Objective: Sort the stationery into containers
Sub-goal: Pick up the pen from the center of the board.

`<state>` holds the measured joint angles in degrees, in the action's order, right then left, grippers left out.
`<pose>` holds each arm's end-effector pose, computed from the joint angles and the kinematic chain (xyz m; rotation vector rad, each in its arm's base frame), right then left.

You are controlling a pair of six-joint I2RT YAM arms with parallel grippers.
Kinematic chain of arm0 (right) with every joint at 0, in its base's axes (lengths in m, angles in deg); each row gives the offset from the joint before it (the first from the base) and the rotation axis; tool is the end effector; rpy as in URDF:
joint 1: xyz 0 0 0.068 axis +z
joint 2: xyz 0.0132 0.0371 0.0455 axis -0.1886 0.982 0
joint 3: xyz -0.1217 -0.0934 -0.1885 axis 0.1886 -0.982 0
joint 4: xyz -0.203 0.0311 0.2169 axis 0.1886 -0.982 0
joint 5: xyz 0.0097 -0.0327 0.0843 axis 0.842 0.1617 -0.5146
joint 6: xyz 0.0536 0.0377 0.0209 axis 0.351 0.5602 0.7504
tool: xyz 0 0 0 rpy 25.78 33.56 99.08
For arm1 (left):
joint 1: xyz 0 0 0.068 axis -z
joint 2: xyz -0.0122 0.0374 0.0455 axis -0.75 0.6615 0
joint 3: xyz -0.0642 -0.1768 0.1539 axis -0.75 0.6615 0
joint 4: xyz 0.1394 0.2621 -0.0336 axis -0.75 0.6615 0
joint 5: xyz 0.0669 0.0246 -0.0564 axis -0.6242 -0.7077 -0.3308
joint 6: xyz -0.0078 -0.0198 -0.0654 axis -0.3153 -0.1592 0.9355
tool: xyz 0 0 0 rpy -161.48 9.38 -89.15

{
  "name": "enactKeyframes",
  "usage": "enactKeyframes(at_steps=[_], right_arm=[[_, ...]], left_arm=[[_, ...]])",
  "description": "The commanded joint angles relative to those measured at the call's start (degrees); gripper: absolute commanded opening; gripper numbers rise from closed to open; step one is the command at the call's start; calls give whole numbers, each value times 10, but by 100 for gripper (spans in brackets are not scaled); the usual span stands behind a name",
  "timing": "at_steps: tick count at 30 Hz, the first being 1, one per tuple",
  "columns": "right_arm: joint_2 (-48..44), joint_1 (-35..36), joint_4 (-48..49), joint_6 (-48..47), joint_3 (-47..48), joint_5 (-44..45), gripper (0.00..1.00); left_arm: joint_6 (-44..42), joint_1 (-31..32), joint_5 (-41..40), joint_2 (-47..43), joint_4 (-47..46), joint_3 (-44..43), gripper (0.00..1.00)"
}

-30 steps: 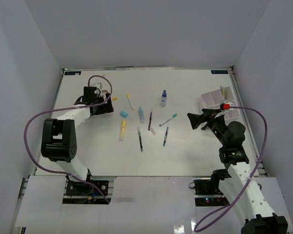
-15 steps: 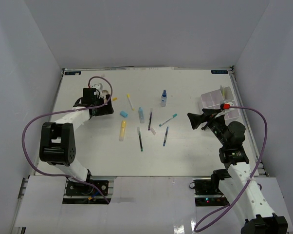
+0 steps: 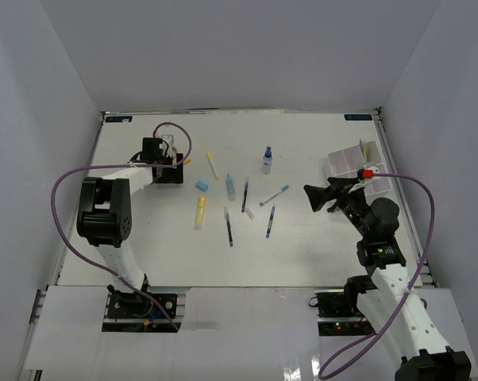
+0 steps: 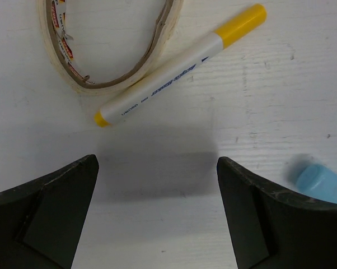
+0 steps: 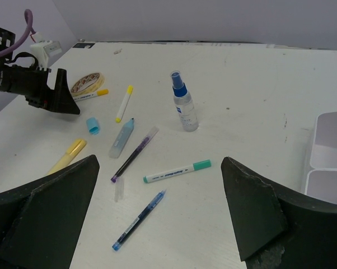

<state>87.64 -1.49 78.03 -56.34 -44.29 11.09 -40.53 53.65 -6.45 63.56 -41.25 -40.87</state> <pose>0.2370 0.0565 0.2531 -0.1725 1.5034 0.5841 0.4111 -0.0374 0.0941 0.0856 2.4802 -0.0721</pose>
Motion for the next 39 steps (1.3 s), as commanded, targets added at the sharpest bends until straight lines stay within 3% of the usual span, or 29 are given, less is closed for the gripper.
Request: enactKeyframes(at_steps=[1, 9, 25, 39], right_arm=[[-2, 5, 21, -11, -2, -5, 96], [-3, 6, 18, -14, -3, -3, 97], [-3, 7, 18, -16, -6, -2, 97], [-4, 8, 22, -16, -9, -2, 97]], left_arm=[[-36, 0, -32, 3, -13, -25, 98], [-45, -8, -12, 43, -17, -52, 98], [-69, -22, 113, 66, -16, -53, 97], [-53, -7, 157, 10, 3, -4, 72]])
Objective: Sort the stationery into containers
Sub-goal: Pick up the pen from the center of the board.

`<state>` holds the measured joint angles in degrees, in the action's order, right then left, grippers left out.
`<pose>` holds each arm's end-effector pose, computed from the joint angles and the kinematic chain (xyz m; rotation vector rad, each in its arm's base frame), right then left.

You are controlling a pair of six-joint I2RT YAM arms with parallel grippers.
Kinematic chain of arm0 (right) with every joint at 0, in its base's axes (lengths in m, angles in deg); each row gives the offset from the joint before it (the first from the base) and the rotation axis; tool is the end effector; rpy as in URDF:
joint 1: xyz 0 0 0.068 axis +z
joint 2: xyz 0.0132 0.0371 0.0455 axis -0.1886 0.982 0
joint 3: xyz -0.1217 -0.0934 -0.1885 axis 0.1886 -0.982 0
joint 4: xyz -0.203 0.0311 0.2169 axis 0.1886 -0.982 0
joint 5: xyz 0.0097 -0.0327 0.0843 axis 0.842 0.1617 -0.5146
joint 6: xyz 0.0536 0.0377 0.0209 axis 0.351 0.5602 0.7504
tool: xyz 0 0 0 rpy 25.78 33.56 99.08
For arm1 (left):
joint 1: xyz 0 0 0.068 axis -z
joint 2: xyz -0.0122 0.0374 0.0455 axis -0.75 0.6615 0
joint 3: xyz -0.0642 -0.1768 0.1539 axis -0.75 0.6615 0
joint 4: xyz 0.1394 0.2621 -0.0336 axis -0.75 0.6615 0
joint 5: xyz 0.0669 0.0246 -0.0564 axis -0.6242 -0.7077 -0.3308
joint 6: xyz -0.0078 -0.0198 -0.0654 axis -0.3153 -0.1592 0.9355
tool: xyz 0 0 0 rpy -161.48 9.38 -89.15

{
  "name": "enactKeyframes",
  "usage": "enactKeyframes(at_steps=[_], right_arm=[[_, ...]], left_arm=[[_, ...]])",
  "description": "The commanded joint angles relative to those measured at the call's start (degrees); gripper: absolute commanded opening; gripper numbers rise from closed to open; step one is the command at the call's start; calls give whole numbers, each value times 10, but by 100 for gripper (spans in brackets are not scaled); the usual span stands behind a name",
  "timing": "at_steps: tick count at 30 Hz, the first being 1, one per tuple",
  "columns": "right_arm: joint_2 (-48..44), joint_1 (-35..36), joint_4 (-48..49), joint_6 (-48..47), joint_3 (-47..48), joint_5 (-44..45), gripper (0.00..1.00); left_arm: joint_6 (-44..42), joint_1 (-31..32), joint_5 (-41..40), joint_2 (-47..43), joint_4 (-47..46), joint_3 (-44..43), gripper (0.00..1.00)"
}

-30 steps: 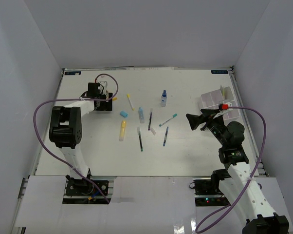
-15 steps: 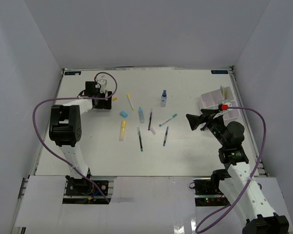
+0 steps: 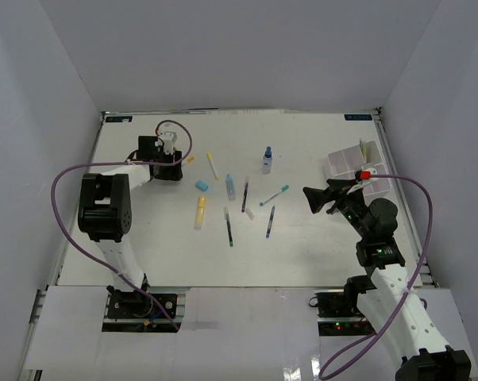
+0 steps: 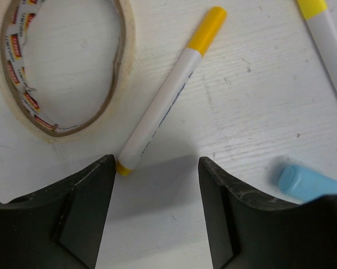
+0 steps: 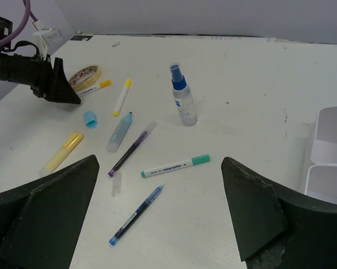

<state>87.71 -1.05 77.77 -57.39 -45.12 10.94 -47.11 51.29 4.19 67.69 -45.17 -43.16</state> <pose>0.2368 0.0585 0.2462 -0.1915 1.5205 0.5784 0.4261 -0.0314 0.0850 0.2559 2.4194 -0.2312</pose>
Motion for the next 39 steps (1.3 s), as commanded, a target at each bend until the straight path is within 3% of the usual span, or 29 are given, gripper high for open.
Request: enactKeyframes(at_steps=[1, 10, 18, 27, 31, 39], right_arm=[[-5, 4, 24, -5, -1, -1, 97], [-4, 4, 27, -5, -2, 0, 97], [-2, 5, 27, -5, -1, 2, 97], [1, 5, 27, -6, -2, 2, 97], [-1, 5, 26, -6, -2, 2, 97], [-4, 5, 25, -6, -3, 2, 97]], left_arm=[[15, 22, 51, -36, 45, 19, 70], [31, 35, 30, -38, 54, 14, 67], [44, 35, -3, 12, 60, -38, 68], [40, 37, -4, 40, 75, -63, 64], [38, 51, -21, 39, 75, -53, 51], [39, 65, -50, 45, 75, -46, 35]])
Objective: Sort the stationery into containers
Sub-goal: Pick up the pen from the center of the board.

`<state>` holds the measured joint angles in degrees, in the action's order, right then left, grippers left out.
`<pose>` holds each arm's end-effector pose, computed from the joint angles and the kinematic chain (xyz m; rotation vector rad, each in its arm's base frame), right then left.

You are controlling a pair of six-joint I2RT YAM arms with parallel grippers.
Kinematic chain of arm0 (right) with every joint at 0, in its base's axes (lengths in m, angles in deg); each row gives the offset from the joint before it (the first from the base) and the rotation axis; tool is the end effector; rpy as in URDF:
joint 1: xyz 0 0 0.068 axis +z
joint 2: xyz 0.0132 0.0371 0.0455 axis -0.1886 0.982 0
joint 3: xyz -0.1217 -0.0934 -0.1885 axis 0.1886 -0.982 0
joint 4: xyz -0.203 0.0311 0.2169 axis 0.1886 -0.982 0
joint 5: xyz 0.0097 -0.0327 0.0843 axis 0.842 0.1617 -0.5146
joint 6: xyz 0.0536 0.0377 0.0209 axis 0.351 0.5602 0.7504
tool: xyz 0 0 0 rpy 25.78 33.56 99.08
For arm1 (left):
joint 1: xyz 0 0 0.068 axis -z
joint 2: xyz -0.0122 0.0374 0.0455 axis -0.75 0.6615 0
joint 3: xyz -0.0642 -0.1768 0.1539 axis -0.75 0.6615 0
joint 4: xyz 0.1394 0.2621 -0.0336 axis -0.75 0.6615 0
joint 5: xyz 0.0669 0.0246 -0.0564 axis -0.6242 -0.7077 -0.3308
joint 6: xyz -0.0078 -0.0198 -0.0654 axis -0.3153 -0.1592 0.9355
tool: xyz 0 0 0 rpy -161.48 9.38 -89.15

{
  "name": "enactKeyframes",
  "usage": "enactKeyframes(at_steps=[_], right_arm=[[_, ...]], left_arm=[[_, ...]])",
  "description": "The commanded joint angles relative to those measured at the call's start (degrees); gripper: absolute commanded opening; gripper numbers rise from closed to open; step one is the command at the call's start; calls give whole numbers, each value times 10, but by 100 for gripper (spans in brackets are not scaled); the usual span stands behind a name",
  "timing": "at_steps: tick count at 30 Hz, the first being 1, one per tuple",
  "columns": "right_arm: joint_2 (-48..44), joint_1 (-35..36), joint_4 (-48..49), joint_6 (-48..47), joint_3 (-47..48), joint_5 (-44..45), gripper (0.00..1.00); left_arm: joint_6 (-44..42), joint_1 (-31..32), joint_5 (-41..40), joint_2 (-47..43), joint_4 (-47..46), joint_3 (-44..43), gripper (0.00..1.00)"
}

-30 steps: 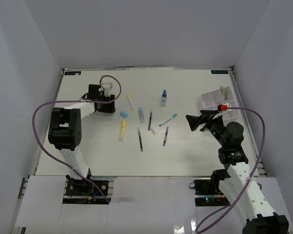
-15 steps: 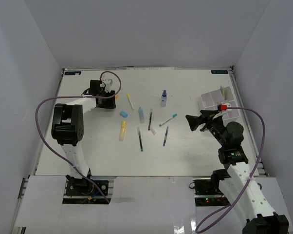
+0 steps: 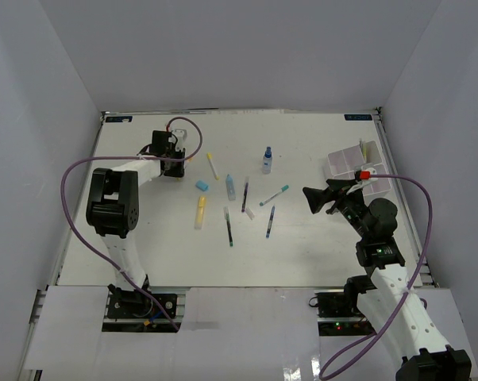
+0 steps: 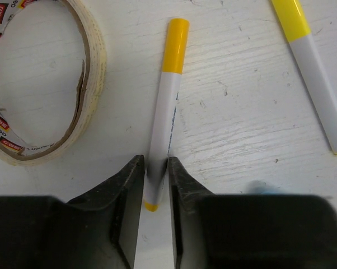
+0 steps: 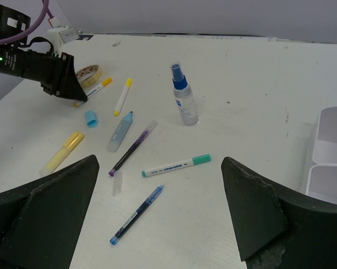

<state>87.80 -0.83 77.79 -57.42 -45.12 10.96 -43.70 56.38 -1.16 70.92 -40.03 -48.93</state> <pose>0.2368 0.0594 0.2459 -0.1944 1.5216 0.5808 0.4369 -0.0660 0.0873 0.2525 2.4779 -0.1834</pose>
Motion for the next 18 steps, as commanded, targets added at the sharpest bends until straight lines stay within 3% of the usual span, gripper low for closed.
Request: enactKeyframes(at_steps=[1, 4, 5, 8, 14, 18], right_arm=[[-4, 3, 25, -7, -3, 3, 97], [-4, 3, 25, -7, -4, 3, 97], [-4, 3, 25, -7, -4, 2, 97], [-4, 3, 24, -8, -2, -8, 97], [21, 5, 61, -7, 21, -135, 98], [89, 19, 27, 3, 87, -186, 100]], left_arm=[[5, 16, 2, 13, 25, 12, 32], [4, 21, 5, 11, 25, 12, 23], [6, 21, 7, 9, 26, 12, 14], [11, 21, 14, -9, 26, 15, 4], [8, 32, 48, -91, 26, 27, 3], [-1, 55, 72, -187, 18, 52, 3]])
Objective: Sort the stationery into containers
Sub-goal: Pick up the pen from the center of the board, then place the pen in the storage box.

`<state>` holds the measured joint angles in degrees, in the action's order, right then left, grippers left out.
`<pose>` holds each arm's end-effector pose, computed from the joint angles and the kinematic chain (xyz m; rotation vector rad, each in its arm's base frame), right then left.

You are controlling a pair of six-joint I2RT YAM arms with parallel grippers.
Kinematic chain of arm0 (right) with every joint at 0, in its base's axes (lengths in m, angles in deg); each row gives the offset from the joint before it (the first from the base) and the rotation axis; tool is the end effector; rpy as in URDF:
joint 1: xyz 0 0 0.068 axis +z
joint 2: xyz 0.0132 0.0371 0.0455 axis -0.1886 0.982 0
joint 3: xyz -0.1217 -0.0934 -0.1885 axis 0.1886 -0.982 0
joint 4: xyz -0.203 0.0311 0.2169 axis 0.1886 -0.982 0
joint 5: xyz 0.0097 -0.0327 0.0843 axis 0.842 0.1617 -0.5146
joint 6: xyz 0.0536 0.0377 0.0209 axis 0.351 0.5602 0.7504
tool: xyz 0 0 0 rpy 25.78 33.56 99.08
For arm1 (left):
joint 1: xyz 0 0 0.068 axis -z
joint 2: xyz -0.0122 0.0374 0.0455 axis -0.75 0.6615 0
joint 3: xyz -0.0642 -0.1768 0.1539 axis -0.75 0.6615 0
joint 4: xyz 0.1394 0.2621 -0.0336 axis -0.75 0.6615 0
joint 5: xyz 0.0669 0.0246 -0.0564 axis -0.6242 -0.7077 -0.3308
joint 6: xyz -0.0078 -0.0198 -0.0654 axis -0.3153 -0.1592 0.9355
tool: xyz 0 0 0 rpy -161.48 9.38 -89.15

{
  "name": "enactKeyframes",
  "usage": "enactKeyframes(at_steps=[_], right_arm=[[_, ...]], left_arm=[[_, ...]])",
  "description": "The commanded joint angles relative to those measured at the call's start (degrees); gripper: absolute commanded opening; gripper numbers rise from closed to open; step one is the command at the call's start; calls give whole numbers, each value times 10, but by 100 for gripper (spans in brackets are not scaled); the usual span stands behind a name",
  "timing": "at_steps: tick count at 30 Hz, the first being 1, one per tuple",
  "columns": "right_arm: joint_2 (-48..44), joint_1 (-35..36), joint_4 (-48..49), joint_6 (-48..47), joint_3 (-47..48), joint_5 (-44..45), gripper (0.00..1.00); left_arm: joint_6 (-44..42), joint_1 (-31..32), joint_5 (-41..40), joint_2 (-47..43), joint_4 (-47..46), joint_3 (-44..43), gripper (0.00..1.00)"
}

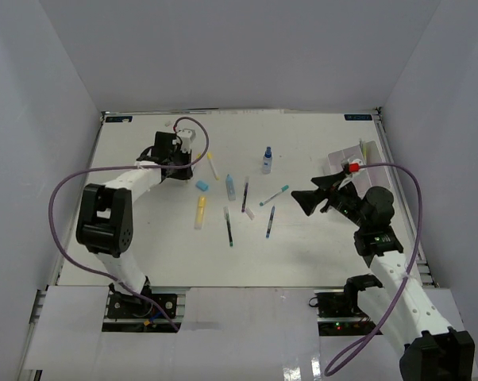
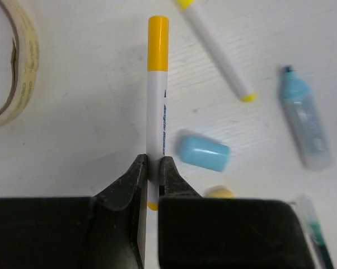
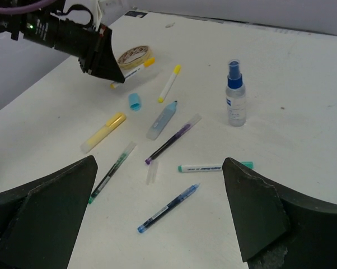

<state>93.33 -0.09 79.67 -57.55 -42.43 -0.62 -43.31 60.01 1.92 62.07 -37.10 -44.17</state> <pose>0.2423 0.0741 0.2473 -0.3705 1.5288 0.7405 0.4085 -0.0918 0.1188 0.3448 2.4489 -0.2799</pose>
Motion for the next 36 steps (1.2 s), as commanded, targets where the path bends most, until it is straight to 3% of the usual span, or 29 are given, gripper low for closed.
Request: enactKeyframes(at_steps=[1, 6, 13, 16, 24, 27, 31, 34, 36], right_arm=[[46, 17, 1, 10, 90, -74, 100], [128, 95, -60, 14, 193, -38, 96], [254, 222, -71, 45, 337, 29, 96], [316, 245, -72, 70, 396, 34, 93], [450, 286, -90, 96, 529, 36, 89], [472, 296, -99, 98, 539, 42, 87], [487, 305, -94, 101, 536, 36, 79], [490, 308, -91, 102, 534, 31, 68], [490, 309, -88, 102, 532, 29, 55]], left_arm=[[-9, 24, 49, -139, -18, 17, 3], [-11, 60, 128, -252, -48, 70, 4], [-9, 98, 217, -418, -126, 174, 4], [-13, 103, 232, -464, -146, 216, 4], [-9, 109, 232, -507, -191, 256, 4], [-3, 112, 222, -514, -199, 262, 4], [4, 112, 215, -514, -206, 264, 5], [8, 112, 214, -510, -207, 263, 6], [8, 112, 208, -510, -207, 263, 7]])
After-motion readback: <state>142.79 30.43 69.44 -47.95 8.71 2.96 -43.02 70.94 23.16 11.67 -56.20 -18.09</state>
